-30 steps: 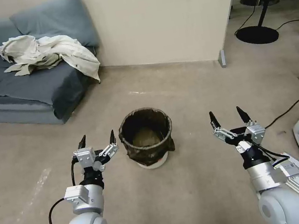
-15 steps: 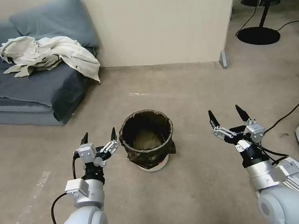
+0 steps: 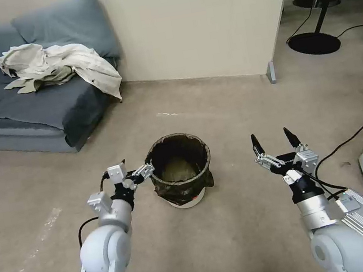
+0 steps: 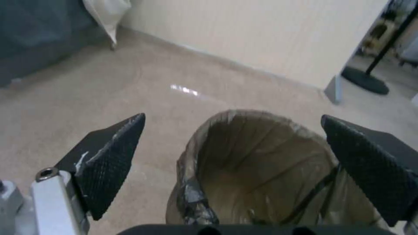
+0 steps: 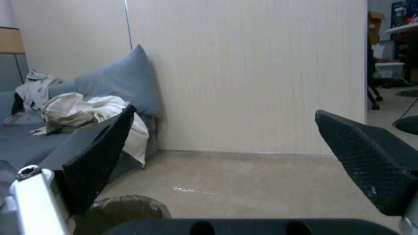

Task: Pick up the trash can from the floor.

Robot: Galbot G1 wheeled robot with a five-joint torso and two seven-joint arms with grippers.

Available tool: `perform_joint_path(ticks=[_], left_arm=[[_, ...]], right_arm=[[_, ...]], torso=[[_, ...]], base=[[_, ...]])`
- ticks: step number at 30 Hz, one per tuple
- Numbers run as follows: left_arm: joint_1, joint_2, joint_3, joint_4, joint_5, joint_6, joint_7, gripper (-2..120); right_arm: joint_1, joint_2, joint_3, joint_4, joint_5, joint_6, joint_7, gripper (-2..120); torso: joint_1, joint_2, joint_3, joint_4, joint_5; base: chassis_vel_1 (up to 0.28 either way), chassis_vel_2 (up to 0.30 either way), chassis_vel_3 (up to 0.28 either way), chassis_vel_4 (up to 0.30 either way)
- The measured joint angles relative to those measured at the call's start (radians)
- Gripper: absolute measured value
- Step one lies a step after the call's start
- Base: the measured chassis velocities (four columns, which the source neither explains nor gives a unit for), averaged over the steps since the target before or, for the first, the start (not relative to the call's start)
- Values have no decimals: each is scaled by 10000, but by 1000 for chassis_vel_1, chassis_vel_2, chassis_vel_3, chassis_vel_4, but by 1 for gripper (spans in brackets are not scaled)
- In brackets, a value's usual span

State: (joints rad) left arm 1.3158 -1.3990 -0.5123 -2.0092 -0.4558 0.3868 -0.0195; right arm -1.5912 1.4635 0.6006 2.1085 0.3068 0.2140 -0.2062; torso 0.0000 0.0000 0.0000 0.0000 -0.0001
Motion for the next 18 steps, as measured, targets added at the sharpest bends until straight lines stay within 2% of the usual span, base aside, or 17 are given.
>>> perform_joint_path(ticks=[2, 7, 10, 18], left_arm=[[-261, 144, 72, 181, -150, 317, -113, 100], [-316, 175, 90, 219, -179, 373, -126, 100], [-789, 393, 230, 558, -327, 738, -283, 100], [-1314, 548, 288, 873, -434, 1351, -602, 100]], right_arm=[[-60, 65, -4, 8, -50, 1, -27, 100], [-74, 81, -7, 13, -62, 1, -32, 100], [-158, 199, -52, 52, -182, 4, -91, 100], [-194, 302, -77, 55, -233, 32, -166, 100]], torso=[[1, 0, 0, 0, 1], [0, 0, 0, 0, 0], [0, 0, 0, 0, 0], [0, 0, 0, 1, 1]], base=[[0, 0, 0, 0], [0, 0, 0, 0], [0, 0, 0, 0], [0, 0, 0, 0]])
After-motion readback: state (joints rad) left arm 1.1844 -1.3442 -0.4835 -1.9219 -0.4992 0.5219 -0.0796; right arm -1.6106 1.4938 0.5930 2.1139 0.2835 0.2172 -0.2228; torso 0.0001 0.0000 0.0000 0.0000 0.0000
